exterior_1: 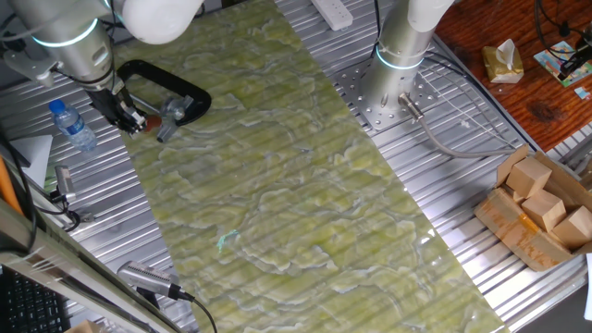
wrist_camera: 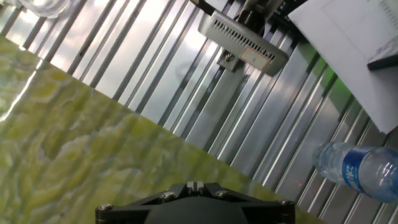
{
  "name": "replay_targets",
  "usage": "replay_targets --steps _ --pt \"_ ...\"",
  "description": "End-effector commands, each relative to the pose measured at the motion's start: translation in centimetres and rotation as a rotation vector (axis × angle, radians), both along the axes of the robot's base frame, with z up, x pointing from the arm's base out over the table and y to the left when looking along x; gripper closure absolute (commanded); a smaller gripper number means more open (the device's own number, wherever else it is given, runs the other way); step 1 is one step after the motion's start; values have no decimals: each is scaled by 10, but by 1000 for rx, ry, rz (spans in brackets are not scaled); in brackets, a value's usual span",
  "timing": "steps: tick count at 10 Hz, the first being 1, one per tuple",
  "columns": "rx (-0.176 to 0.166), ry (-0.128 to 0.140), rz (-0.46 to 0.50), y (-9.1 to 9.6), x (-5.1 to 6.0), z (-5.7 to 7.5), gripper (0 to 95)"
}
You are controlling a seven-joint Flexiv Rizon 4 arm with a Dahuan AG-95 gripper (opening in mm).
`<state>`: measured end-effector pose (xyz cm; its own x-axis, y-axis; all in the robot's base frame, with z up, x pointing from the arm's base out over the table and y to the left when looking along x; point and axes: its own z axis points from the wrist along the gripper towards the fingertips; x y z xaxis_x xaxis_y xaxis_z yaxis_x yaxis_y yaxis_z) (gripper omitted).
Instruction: Pull up the lever
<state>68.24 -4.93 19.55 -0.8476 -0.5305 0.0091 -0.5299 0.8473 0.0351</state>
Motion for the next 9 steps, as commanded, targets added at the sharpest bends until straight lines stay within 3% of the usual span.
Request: replay_targets --steps 1,6,9 --pt "3 16 7 -5 -8 4 950" --pt "7 60 9 -17 -24 14 950" --pt "12 91 7 -31 -44 22 950"
